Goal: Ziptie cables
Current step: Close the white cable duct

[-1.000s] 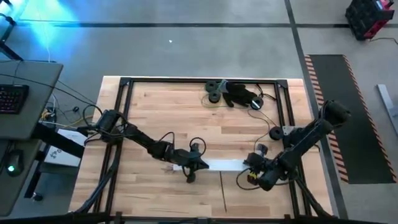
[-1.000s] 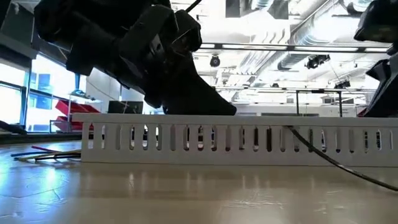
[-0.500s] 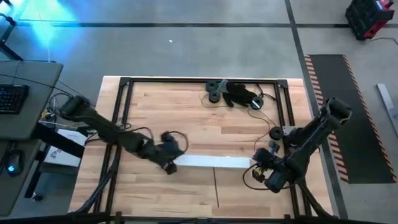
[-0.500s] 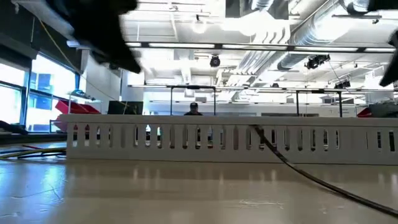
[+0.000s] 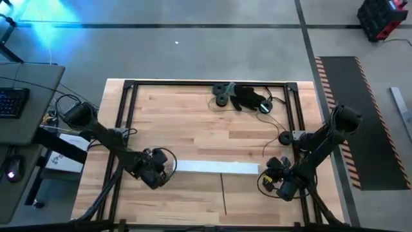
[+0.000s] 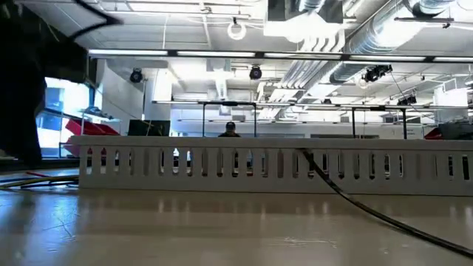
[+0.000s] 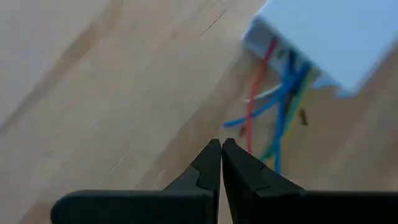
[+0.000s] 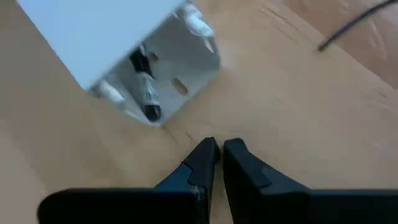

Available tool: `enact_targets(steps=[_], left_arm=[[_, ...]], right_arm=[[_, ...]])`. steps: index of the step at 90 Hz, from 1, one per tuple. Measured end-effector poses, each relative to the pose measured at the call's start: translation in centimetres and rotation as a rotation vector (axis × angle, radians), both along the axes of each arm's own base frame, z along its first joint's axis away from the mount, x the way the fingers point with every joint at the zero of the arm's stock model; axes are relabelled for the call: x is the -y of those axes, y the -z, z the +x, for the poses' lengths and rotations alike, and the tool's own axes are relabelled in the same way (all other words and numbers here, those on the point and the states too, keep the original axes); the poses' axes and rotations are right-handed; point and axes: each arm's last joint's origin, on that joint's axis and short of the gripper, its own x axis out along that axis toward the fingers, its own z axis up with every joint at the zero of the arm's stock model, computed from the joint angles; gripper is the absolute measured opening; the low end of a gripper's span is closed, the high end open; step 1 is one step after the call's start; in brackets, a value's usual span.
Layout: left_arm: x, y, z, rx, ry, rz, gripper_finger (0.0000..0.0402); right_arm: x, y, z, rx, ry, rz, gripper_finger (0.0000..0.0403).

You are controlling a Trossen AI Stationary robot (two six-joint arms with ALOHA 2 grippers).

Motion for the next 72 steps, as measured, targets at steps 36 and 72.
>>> enact_targets(steps=[36,72], left_arm=[[-1.9,1.8,4.3,0.099,0.034,-0.025,0.0],[-2.2,1.4,4.1,0.113,0.0,0.004,0.0]], right_arm=[[-0.6,-0.4,2.1,0.014,-0.012,-0.037,0.0018],[-0.6,-0.8,1.8,-0.03,-0.023,-0.08,0.0018]])
